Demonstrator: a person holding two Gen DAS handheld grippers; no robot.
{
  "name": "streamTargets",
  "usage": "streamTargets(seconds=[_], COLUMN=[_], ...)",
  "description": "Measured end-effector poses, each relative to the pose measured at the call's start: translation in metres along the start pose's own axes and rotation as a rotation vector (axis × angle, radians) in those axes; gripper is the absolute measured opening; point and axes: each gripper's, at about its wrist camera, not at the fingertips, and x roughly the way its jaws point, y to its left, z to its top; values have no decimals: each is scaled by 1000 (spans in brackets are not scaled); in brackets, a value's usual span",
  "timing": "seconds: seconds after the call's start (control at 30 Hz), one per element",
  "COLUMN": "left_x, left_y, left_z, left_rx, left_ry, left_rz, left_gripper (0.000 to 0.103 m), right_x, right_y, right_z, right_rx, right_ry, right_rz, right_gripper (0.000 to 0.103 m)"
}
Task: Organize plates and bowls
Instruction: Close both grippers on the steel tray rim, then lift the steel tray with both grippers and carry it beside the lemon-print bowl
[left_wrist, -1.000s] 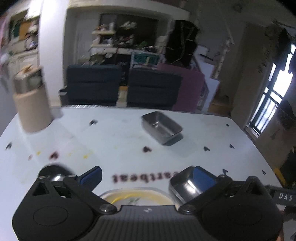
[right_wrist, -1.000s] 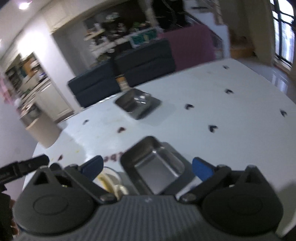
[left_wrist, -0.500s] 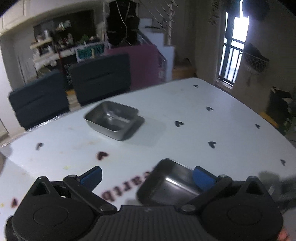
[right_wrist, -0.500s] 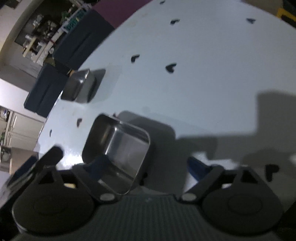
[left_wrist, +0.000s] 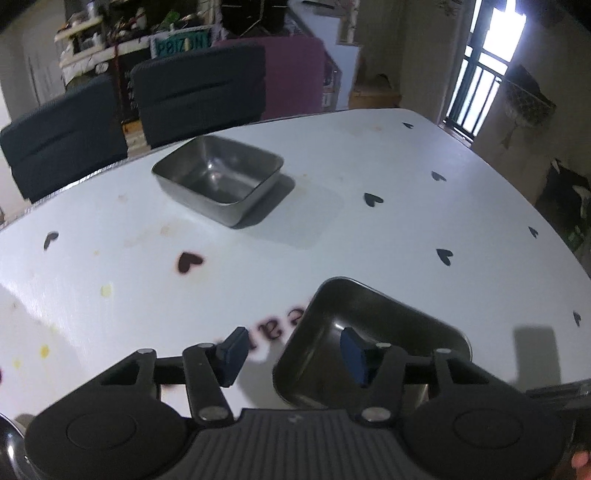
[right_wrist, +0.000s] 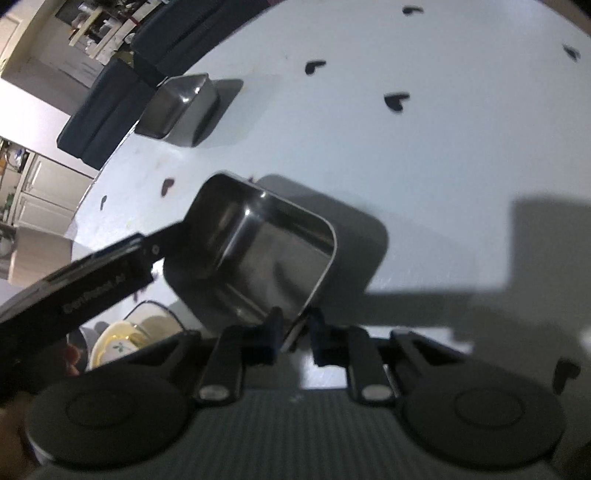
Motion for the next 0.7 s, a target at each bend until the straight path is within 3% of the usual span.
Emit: streamTargets(seconds=[0.23, 0.43, 0.53, 0.7], left_x=[7, 13, 14, 5], left_y=[12, 13, 12, 5], left_z=[-1, -3, -4, -4], left_rx=[-104, -128, -142, -162], left_ry=[19, 66, 74, 56], left_rz=[-34, -59, -95, -120], left_gripper=[39, 19, 4, 2], right_x=[-6, -7, -6, -7], right_y=[-4, -7, -8, -3], right_z=[22, 31, 32, 38], right_rx=[-39, -95, -128, -187], right_ry=[-85, -131, -131, -148], right_rz=[-53, -77, -80, -95], right_gripper=[9, 9, 9, 5])
